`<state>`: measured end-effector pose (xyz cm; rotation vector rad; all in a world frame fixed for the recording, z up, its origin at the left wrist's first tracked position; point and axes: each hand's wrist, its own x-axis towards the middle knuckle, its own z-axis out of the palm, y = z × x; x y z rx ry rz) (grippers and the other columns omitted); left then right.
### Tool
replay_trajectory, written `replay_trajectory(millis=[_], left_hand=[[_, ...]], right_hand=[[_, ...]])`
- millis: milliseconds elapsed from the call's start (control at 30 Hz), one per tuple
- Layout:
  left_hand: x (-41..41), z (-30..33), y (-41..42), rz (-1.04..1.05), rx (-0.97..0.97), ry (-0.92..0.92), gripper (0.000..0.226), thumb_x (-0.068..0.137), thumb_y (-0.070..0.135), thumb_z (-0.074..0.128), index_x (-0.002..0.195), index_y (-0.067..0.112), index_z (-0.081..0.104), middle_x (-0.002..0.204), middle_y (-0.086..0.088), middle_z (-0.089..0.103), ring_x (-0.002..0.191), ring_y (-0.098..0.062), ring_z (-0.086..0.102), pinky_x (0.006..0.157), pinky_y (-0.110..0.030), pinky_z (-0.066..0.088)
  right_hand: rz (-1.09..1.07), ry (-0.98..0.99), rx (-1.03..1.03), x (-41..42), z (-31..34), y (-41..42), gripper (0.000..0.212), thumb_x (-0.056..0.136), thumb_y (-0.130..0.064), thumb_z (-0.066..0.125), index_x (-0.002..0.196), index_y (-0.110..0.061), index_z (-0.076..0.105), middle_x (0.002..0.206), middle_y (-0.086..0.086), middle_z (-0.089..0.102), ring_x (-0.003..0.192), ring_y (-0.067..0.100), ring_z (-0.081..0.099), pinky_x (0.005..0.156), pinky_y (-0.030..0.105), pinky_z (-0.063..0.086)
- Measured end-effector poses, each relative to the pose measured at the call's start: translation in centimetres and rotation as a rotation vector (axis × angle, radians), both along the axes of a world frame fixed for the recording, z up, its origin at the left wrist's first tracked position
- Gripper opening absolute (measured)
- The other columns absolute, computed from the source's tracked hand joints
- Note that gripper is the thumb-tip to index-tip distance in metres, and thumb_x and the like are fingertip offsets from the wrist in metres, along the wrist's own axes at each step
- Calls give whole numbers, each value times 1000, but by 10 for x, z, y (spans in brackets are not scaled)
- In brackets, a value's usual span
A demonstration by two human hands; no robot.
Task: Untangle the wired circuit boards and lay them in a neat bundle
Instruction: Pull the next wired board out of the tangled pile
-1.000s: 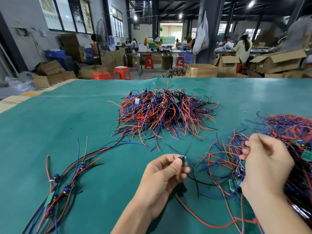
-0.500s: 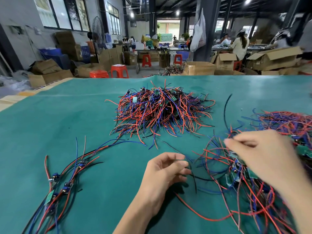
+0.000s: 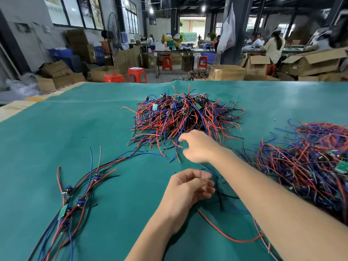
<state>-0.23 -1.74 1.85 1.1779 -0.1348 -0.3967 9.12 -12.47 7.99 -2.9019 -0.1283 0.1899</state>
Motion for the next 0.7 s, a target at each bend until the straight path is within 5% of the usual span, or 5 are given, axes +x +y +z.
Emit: replay_trajectory(millis=[167,333,367,400,700], left_hand=[[1,-1,1,-6,12,7,14,93,-5,55,97,-1,67,84,-14,67,71,-18,64,67,-23,53],[1,-1,0,-2,12,22,14,93,-6,54,94,0,66,81,-12,67,69,-18,64,67,-24,53],[1,0,0,-2,12,23,14,93,-6,54,94,0,66,81,-12,68,69,-18,64,68,-25,53],[1,0,0,-2,12,25,14,94,-6,54,94,1,66,81,-12,68,69,-18,64,68,-25,53],[1,1,0,-4,17,25,17,94,-7,50,95,0,66,81,-13,67,68,-18,63,67,-24,53]], right_hand=[[-132,-3,17,33,-26,4,54,96,-19,50,149,-19,47,152,14,47,132,39,52,103,48,48],[-200,-162,172,25,-24,-11,23,84,-2,55,67,-18,54,86,17,52,87,39,49,72,43,38],[-208,-193,206,22,-23,-15,27,82,0,55,61,-16,54,79,19,52,82,37,45,91,23,27],[-222,-234,251,18,-22,-19,26,81,1,56,59,-13,60,73,20,56,79,37,45,94,33,52],[-152,-262,134,16,-25,-38,41,89,-15,66,129,-25,62,131,4,56,121,34,56,96,44,49]])
